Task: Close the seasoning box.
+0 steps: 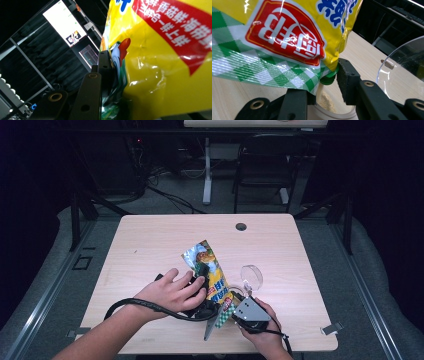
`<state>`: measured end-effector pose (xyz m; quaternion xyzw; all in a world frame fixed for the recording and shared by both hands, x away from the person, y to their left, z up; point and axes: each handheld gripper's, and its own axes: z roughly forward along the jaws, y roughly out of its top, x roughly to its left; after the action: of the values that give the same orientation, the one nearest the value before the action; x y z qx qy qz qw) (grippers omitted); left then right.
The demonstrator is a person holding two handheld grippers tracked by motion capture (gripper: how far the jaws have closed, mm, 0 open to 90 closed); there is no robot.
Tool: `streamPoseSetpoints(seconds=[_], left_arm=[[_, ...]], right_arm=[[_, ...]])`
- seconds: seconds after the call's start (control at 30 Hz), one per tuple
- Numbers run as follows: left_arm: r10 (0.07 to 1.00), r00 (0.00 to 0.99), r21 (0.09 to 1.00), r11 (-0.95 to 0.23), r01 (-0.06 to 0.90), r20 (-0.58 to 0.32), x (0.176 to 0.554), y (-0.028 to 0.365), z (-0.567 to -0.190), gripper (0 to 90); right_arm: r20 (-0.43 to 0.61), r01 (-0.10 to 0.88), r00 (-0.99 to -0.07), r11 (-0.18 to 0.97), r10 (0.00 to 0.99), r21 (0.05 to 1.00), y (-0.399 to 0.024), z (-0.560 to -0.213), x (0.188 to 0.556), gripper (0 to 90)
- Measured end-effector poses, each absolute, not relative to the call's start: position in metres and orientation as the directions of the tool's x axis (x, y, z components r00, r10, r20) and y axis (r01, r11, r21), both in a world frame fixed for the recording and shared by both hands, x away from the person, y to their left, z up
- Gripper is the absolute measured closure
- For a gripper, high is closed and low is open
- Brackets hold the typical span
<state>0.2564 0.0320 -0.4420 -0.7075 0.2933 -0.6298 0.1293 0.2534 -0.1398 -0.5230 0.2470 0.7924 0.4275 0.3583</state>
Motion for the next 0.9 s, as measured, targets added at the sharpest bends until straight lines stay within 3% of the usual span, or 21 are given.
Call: streamPoseSetpoints(seconds=[0.9], left_arm=[[-0.590, 0.035, -0.566, -0.788, -0.242, 0.807, 0.2555, 0.0310, -0.4397, 81.7]], right_arm=[[-0.362, 0.081, -0.623, 0.518, 0.694, 0.852, -0.1399, -0.5221, 0.2531, 70.2]])
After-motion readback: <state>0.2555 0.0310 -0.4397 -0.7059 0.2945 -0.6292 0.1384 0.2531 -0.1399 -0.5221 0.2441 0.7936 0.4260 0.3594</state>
